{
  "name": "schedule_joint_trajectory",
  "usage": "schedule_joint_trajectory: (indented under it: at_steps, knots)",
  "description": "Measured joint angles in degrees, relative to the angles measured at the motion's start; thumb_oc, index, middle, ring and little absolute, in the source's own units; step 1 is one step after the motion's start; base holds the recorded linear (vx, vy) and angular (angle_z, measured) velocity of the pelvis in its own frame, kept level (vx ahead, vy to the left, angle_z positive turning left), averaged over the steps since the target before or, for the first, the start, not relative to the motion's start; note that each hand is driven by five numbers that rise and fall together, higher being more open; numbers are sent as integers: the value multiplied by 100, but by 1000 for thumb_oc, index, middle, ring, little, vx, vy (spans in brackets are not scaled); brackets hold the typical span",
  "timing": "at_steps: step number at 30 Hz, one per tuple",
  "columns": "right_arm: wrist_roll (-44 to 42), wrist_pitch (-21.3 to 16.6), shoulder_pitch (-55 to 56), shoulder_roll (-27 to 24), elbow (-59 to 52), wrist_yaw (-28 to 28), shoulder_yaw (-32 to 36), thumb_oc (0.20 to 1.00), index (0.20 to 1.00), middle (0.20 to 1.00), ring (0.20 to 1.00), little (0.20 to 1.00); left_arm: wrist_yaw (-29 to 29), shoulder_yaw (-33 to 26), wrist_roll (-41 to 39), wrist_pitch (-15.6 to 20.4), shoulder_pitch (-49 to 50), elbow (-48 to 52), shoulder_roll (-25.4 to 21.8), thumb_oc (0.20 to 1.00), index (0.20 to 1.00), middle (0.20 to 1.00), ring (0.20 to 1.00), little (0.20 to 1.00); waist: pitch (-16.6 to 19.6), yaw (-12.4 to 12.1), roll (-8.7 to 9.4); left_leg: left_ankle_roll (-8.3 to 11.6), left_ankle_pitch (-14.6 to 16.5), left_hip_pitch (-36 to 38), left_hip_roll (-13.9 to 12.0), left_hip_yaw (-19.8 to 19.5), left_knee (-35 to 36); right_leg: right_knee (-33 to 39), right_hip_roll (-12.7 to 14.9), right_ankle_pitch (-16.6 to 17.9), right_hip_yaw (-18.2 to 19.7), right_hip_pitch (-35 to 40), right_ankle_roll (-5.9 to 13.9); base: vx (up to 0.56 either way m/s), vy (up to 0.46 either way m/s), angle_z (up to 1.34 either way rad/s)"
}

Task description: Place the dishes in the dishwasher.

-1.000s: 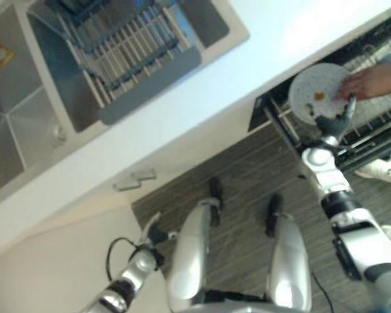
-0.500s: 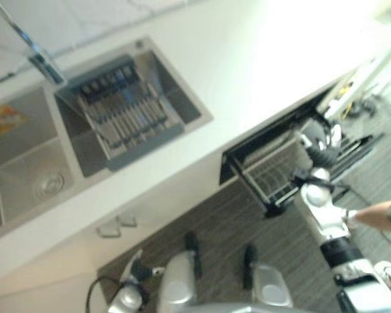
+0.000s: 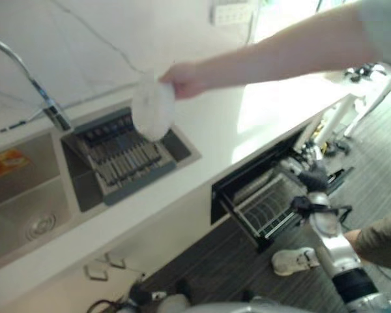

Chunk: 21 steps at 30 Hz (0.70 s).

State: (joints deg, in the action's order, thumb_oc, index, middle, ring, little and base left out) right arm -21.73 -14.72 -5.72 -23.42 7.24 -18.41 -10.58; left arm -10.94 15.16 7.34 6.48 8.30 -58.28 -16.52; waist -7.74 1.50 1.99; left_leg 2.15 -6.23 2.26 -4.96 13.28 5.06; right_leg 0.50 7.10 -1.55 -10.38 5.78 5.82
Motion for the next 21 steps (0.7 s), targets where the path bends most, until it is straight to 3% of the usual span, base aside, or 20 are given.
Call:
schedule_joint_trajectory:
  at_steps: [5,12,21]
  knots:
    - [-213,1,267,-130,-133,580,90,1000,1000,1000,1000,1000,378,17,-124,-40,102,424,92,1000,1000,1000,1000,1000,132,-19,-101,11,-14,-22,21,-39,35,398,-9,193,-135,206,19,14,3,6]
    - [-325,3,279,-149,-501,950,247,1000,1000,1000,1000,1000,99,-83,-245,-570,216,209,239,1000,1000,1000,1000,1000,164,-55,-110,43,-87,-92,23,-337,35,450,-57,189,-444,367,1,10,-19,22]
    - [-320,176,128,-106,-844,1199,5,1000,1000,1000,1000,1000,62,-382,-247,-852,264,337,337,1000,1000,1000,1000,1000,194,-282,-120,73,-106,-154,56,-521,36,451,-58,142,-615,438,3,53,-2,13]
